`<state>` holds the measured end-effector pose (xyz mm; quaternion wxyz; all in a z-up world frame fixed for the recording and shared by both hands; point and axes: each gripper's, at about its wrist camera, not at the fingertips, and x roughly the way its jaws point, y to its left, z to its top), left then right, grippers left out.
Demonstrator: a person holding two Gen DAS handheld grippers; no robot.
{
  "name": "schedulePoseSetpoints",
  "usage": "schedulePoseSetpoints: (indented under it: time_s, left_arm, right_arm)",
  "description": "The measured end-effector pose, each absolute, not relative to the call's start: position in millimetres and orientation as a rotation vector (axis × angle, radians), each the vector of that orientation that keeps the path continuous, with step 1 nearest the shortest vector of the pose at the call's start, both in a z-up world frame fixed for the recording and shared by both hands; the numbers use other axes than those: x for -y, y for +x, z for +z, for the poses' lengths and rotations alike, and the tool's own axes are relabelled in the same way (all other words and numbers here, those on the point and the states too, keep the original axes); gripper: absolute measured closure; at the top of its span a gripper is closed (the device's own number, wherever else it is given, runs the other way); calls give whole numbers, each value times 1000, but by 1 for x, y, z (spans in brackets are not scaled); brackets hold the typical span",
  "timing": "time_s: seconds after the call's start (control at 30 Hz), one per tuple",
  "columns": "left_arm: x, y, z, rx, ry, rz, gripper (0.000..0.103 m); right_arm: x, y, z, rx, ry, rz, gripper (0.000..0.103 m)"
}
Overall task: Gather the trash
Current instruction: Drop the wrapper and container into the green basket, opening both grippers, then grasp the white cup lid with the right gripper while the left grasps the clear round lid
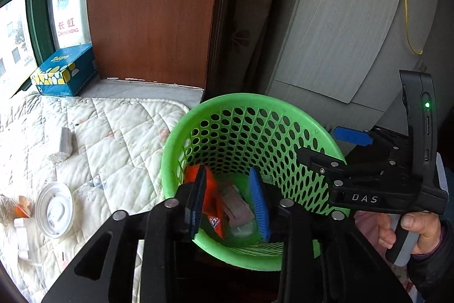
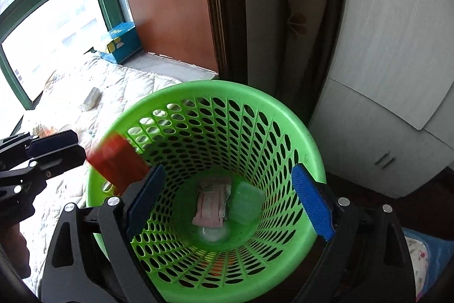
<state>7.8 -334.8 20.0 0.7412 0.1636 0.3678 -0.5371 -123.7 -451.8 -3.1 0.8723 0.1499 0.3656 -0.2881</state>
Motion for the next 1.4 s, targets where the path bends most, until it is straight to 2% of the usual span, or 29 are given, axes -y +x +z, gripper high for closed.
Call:
schedulePoseSetpoints:
  time_s: [0.03, 0.37, 1.07, 1.4]
  left_arm:
    - [334, 7, 20, -802, 357, -1174, 62]
    - [307, 18, 29, -767, 343, -1082, 43]
    - [166, 119, 24, -791, 257, -647, 42]
    - [88, 171, -5, -868, 264, -489, 42]
  right_arm:
    - [452, -124, -2, -761, 316, -598, 14]
    - [441, -114, 6, -748, 298, -566, 14]
    - [352, -11, 10, -785, 194, -304, 14]
    - [305, 44, 2, -818, 145, -186, 14]
